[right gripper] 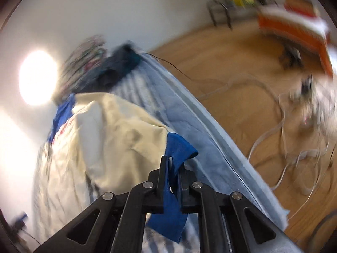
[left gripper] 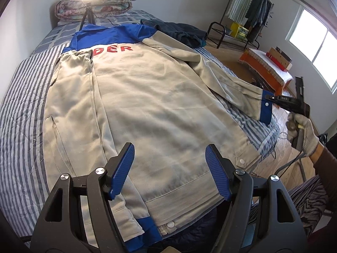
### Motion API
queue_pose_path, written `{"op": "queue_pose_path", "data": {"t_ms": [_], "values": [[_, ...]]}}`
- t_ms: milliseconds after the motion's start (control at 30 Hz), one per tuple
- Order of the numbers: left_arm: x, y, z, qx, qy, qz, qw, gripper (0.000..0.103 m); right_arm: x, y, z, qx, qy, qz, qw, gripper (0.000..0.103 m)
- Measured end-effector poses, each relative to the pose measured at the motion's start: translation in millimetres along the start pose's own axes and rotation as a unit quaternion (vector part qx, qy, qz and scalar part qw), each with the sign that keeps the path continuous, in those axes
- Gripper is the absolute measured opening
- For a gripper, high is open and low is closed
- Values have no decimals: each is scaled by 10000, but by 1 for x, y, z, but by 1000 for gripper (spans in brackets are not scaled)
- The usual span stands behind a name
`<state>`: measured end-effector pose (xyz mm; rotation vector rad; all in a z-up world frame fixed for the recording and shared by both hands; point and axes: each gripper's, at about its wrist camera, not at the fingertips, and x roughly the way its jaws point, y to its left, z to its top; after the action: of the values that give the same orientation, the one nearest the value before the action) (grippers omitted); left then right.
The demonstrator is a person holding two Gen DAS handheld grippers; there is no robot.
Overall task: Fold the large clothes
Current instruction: 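Carry the sleeve across the jacket back with the right gripper while the left gripper grasps the hem edge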
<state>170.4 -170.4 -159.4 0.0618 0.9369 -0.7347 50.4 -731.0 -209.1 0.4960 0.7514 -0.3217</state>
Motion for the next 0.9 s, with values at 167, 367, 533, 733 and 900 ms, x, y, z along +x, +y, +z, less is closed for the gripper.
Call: {"op": "queue_pose_path", "data": {"t_ms": [167, 367, 533, 733, 900], "values": [[-5, 10, 5, -282, -101, -47, 9995, 72, -33, 61, -6, -863, -266, 455, 9949, 4], [-11, 27, 8, -697, -216, 16, 9973, 72, -68, 150, -47, -2350, -246, 1220, 9640, 4], [-12, 42, 6, -1167, -203, -45, 9930, 72, -71, 213, -108, -3547, 200, 1738, 9185, 4], [-1, 43, 1, -1528, -43, -353, 9876, 72, -57, 260, -177, -4586, 668, 1858, 8664, 4], [16, 36, -2, -1557, 154, -455, 9866, 67, -49, 265, -196, -4757, 960, 1969, 8519, 4]]}}
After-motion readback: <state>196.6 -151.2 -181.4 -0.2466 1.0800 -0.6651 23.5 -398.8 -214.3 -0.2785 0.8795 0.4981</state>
